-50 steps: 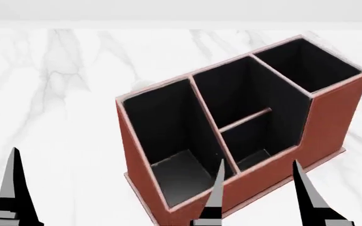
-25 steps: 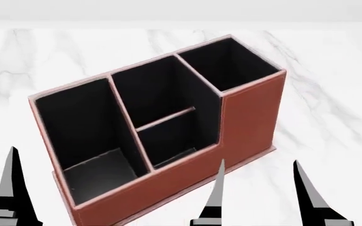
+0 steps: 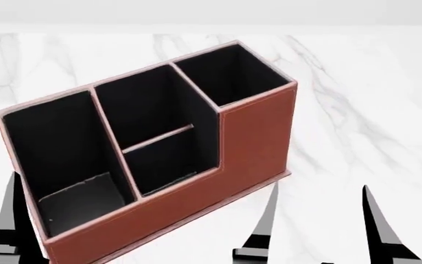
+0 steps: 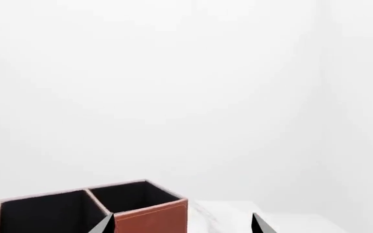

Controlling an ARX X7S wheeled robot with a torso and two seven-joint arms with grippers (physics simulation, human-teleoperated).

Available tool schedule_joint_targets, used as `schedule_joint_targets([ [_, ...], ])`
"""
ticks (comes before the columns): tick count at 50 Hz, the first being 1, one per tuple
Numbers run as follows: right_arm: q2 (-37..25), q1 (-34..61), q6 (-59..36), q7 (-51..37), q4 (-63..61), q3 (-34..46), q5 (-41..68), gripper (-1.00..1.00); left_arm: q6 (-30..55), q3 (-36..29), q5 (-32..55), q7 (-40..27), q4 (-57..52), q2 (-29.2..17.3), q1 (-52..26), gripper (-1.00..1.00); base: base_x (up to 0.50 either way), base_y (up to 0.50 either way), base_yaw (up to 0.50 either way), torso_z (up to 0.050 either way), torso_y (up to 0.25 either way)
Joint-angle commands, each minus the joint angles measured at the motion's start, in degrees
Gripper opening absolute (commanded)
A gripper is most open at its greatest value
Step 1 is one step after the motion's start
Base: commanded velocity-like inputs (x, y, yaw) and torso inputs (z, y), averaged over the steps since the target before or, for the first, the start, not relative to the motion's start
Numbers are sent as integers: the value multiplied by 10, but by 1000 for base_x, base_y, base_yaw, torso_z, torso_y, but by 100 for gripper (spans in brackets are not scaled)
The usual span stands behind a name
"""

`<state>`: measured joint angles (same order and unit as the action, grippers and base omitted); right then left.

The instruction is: Pick up the book and place it in the left compartment of the caddy.

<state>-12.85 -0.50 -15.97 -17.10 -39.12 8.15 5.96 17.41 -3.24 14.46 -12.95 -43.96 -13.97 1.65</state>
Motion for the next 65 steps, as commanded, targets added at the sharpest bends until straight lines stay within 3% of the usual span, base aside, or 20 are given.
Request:
schedule_joint_targets([
  [1,-8,0,6,-12,1,14,-27,100,-2,-2,5,-7,-1,-7,0,100,0,0,500,0,0],
  [65,-41,6,10,-3,-1,62,-13,100,-10,-17,21,-36,2,-31,-4,100,0,0,500,0,0],
])
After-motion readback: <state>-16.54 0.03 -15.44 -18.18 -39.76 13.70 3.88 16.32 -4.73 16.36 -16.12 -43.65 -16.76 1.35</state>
